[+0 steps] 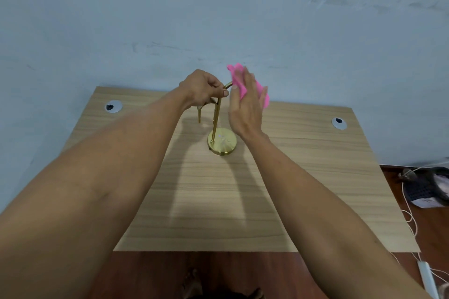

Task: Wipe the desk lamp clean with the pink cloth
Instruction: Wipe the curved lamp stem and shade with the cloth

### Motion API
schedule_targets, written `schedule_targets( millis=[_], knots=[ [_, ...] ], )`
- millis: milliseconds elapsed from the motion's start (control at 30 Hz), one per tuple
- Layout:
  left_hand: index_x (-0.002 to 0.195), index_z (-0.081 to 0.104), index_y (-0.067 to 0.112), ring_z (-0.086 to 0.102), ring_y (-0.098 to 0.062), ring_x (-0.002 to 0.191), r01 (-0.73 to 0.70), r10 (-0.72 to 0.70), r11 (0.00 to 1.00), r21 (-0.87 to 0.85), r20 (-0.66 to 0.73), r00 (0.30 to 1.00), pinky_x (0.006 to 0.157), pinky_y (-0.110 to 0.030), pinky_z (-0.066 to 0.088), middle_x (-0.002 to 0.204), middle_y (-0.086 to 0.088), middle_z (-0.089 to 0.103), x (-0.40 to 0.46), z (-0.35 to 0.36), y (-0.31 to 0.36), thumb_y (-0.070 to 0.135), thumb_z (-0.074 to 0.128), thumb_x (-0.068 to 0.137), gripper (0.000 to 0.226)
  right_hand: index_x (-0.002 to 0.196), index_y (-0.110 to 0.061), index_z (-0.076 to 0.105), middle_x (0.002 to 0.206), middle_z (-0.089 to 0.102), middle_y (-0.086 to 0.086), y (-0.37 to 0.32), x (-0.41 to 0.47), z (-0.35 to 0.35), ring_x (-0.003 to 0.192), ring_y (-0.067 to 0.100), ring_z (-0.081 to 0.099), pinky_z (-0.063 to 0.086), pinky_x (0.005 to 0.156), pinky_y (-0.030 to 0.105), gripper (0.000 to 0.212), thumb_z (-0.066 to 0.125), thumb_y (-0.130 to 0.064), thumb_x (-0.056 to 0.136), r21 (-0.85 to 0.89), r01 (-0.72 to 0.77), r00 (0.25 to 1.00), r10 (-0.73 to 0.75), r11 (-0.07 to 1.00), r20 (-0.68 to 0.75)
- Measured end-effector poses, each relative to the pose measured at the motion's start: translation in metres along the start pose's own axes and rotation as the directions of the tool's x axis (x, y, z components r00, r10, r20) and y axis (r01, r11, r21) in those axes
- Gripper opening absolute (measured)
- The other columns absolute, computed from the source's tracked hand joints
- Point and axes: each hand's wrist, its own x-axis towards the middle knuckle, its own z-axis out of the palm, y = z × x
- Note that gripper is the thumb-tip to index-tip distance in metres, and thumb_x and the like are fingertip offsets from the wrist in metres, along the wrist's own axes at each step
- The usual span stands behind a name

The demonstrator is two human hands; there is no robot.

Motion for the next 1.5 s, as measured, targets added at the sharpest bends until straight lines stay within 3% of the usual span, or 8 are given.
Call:
schedule_targets(
  millis=[100, 233, 433, 600, 700, 833, 1000, 1500],
  knots=[
    [0.076, 0.081, 0.024, 0.074, -0.023, 0.077, -0.019, 0.019, 1.000, -0.020, 0.008, 1.000, 0.073, -0.034, 0.058, 0.079, 0.001, 0.078, 0.000, 0.000, -0.002, 0.031, 0.086, 0.077, 0.009, 0.161, -0.027, 0.040, 0.173, 0.023, -0.007, 0.004, -0.007, 0.004, 0.162, 0.012, 0.006, -0.017, 0.128, 0.040, 0.052, 0.034, -0.032, 0.110, -0.046, 0.159, 0.986, -0.156, 0.986, 0.053],
    [0.082, 0.082, 0.021, 0.061, -0.009, 0.053, 0.023, -0.024, 0.998, -0.062, -0.016, 1.000, 0.064, -0.029, 0.048, 0.064, 0.011, 0.071, -0.004, 0.002, -0.003, 0.035, 0.091, 0.077, 0.017, 0.156, -0.036, 0.044, 0.165, 0.041, -0.006, 0.004, 0.007, -0.008, 0.158, 0.010, 0.024, -0.014, 0.129, 0.052, 0.050, 0.022, -0.038, 0.112, 0.077, -0.166, 0.984, 0.170, 0.983, -0.059],
    [0.084, 0.082, 0.015, 0.063, -0.010, 0.062, 0.007, -0.007, 0.996, -0.094, -0.002, 1.000, 0.062, -0.026, 0.051, 0.071, 0.006, 0.074, -0.008, 0.001, 0.002, 0.026, 0.089, 0.082, 0.012, 0.161, -0.028, 0.039, 0.171, 0.031, -0.005, 0.014, -0.005, -0.009, 0.161, 0.015, 0.016, -0.009, 0.131, 0.049, 0.052, 0.030, -0.034, 0.110, -0.113, 0.197, 0.979, -0.189, 0.974, 0.076],
    [0.103, 0.078, -0.002, 0.058, -0.007, 0.051, 0.025, -0.026, 0.992, -0.126, -0.010, 1.000, 0.059, -0.030, 0.046, 0.071, 0.000, 0.069, -0.015, 0.001, 0.008, 0.018, 0.088, 0.082, 0.030, 0.152, -0.037, 0.049, 0.157, 0.050, -0.013, 0.004, 0.006, -0.016, 0.153, 0.009, 0.033, -0.008, 0.130, 0.050, 0.053, 0.021, -0.043, 0.107, 0.021, -0.037, 0.999, 0.037, 0.999, 0.010],
    [0.129, 0.068, 0.006, 0.069, -0.010, 0.086, 0.044, -0.042, 0.991, -0.126, 0.019, 0.999, 0.078, -0.031, 0.055, 0.107, -0.005, 0.070, -0.023, -0.007, -0.006, 0.014, 0.091, 0.077, 0.057, 0.163, -0.024, 0.035, 0.172, 0.028, -0.002, 0.008, -0.004, -0.014, 0.161, 0.017, 0.015, -0.005, 0.131, 0.049, 0.054, 0.029, -0.034, 0.111, -0.121, 0.198, 0.976, -0.184, 0.973, 0.117],
    [0.145, 0.053, 0.018, 0.059, -0.023, 0.114, 0.145, -0.145, 0.989, -0.032, -0.002, 0.989, 0.093, -0.032, 0.049, 0.132, -0.006, 0.054, -0.043, -0.021, -0.047, 0.008, 0.092, 0.072, 0.083, 0.164, -0.021, 0.031, 0.174, 0.022, 0.001, 0.008, -0.002, -0.011, 0.162, 0.015, 0.010, -0.007, 0.131, 0.050, 0.057, 0.027, -0.038, 0.110, 0.007, -0.051, 0.999, 0.051, 0.999, 0.019],
    [0.131, 0.064, 0.005, 0.061, -0.019, 0.107, 0.168, -0.174, 0.984, -0.061, -0.094, 0.980, 0.085, -0.024, 0.048, 0.119, -0.009, 0.063, -0.055, -0.008, -0.083, 0.006, 0.091, 0.075, 0.062, 0.165, -0.022, 0.030, 0.175, 0.018, 0.002, 0.008, -0.008, -0.005, 0.163, 0.024, 0.008, -0.003, 0.131, 0.051, 0.056, 0.032, -0.031, 0.109, -0.175, 0.222, 0.972, -0.205, 0.959, 0.112],
    [0.096, 0.077, 0.002, 0.056, -0.013, 0.074, 0.056, -0.081, 0.979, -0.196, -0.122, 0.989, 0.067, -0.021, 0.045, 0.083, -0.006, 0.059, -0.038, 0.023, -0.088, 0.021, 0.073, 0.096, 0.020, 0.166, -0.027, 0.021, 0.177, 0.005, -0.001, -0.003, -0.020, 0.016, 0.161, 0.009, -0.006, 0.009, 0.131, 0.037, 0.060, 0.035, -0.038, 0.108, 0.155, 0.037, 0.999, -0.043, 0.987, 0.034]
  ],
)
